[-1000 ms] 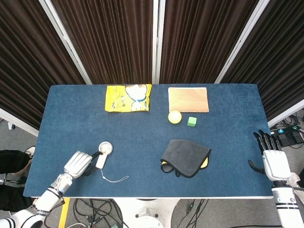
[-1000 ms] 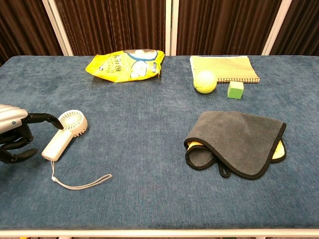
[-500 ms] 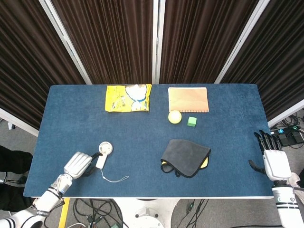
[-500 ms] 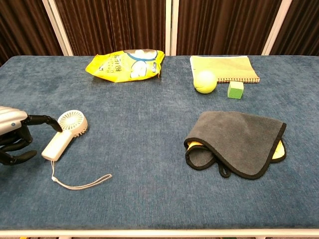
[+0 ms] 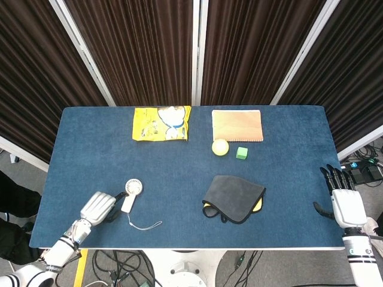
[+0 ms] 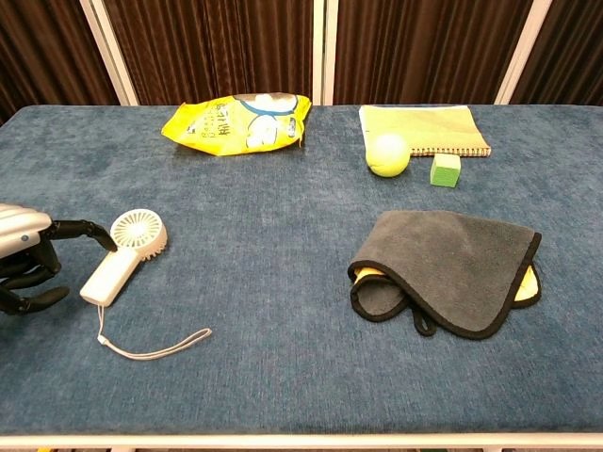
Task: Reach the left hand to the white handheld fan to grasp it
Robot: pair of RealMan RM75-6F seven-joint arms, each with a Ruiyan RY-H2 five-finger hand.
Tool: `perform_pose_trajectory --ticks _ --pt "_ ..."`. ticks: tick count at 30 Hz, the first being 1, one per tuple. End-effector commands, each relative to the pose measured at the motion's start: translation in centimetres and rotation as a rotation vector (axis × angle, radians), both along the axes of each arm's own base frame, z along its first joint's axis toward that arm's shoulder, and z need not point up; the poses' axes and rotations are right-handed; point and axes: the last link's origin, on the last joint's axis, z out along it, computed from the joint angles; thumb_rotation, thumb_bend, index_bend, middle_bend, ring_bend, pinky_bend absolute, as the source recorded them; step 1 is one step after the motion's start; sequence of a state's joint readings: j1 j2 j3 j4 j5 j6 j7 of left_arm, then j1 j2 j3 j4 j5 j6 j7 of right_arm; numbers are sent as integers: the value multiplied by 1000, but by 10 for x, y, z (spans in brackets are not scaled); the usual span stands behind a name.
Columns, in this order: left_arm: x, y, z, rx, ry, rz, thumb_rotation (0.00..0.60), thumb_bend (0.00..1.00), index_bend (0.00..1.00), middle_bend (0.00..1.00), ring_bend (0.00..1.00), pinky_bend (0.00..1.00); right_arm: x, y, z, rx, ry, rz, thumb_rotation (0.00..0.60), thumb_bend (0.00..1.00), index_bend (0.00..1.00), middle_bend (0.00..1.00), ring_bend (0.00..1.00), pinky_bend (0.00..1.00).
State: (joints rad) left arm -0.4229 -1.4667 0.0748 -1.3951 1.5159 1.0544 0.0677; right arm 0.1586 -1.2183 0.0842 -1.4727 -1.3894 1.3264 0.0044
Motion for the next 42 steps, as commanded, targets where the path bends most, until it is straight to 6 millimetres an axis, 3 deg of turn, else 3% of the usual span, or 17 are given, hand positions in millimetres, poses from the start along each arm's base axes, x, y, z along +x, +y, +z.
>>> perform_pose_trajectory --ticks 1,42 --pt "1 0 0 4 1 -6 600 426 248 896 874 907 0 0 0 -1 0 -1 600 155 0 0 0 0" --pt "-2 -1 -3 -6 29 -9 600 427 248 896 874 907 -3 0 -1 4 0 -10 600 155 0 0 0 0"
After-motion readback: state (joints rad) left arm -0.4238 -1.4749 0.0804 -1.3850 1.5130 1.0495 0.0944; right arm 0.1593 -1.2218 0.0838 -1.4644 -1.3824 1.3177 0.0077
